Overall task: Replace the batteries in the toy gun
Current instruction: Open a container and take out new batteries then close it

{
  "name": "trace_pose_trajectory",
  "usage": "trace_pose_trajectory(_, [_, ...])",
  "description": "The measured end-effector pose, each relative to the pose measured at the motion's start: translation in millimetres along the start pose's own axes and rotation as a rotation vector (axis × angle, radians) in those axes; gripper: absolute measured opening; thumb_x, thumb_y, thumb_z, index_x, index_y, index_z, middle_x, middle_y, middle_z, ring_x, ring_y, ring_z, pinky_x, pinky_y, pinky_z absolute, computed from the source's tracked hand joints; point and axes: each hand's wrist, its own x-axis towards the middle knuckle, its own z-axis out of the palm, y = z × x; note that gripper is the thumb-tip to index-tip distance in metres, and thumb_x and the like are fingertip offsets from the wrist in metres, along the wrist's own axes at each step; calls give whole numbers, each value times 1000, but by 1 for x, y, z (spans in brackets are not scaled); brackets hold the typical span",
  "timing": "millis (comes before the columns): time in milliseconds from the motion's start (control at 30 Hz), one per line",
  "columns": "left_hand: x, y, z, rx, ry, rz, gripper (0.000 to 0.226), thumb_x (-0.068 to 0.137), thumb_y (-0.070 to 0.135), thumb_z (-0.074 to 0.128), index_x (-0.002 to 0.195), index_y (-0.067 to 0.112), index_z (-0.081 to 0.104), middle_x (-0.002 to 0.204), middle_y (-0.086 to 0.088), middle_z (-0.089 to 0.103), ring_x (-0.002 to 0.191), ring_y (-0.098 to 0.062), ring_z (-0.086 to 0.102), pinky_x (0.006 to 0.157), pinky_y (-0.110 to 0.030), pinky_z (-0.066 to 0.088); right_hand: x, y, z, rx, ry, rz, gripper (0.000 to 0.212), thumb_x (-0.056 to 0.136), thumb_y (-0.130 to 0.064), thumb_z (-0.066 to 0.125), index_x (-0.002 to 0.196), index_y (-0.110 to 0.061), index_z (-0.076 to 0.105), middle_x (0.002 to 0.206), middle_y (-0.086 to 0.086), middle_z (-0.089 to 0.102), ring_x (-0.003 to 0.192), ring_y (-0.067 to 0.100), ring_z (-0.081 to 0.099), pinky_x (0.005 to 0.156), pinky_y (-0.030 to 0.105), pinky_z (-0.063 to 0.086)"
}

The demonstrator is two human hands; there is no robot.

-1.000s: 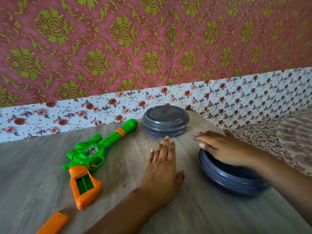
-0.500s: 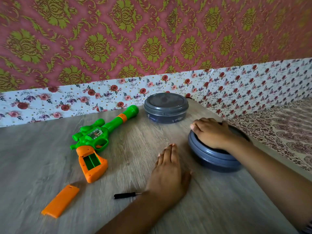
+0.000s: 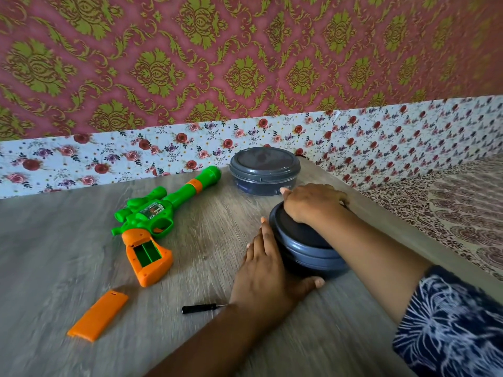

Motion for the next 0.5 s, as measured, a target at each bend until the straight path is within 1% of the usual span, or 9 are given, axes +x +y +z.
trace_pose_trajectory(100, [-1,0,-1,9,27,14,131,65,75,58,143,12,-27,158,-2,-8,145,-17,6,116,-30,14,5,0,-1,-20,2,11,48,100,-42,17,144,-25,28,143,23,36,122,47,40,96,61,36])
trace_pose_trajectory(200, [-1,0,0,-13,54,20,130,66,72,59,143,12,-26,158,-3,-6,145,-18,8,116,-30,15,11,4,0,-61,10,8,57,98,-50,10,143,-21,32,140,24,40,116,47,47,92,57,42])
trace_pose_trajectory(267, [-1,0,0,-29,58,16,130,66,72,59,143,12,-27,158,-4,-5,145,-19,9,116,-31,17,15,8,0,-95,10,-9,61,97,-52,9,141,-18,35,140,22,41,118,43,47,92,53,44])
trace_pose_trajectory(333, [-1,-2,-1,-34,60,6,130,66,72,59,142,11,-28,158,-3,-6,145,-19,10,116,-32,19,18,16,0,-114,1,-8,68,95,-56,7,140,-15,37,140,20,43,122,38,47,95,48,44])
trace_pose_trajectory(367, [-1,-2,-1,-36,57,-1,130,67,72,59,142,11,-28,158,-3,-6,145,-19,9,116,-31,19,18,23,1,-123,-8,-13,68,95,-56,7,141,-15,35,142,19,41,124,36,45,98,46,43])
trace_pose_trajectory(433, [0,-4,0,-48,63,-15,126,70,69,58,141,11,-29,158,-4,-7,145,-19,9,115,-31,20,18,35,1,-113,-32,-38,58,98,-47,10,144,-18,29,147,18,35,128,35,41,103,44,38])
trace_pose_trajectory(500, [1,-6,0,-57,65,-27,120,75,65,55,141,11,-30,158,-5,-9,146,-20,8,115,-31,20,16,50,2,-79,-65,-88,53,101,-40,11,143,-15,31,146,18,37,127,35,43,104,42,38])
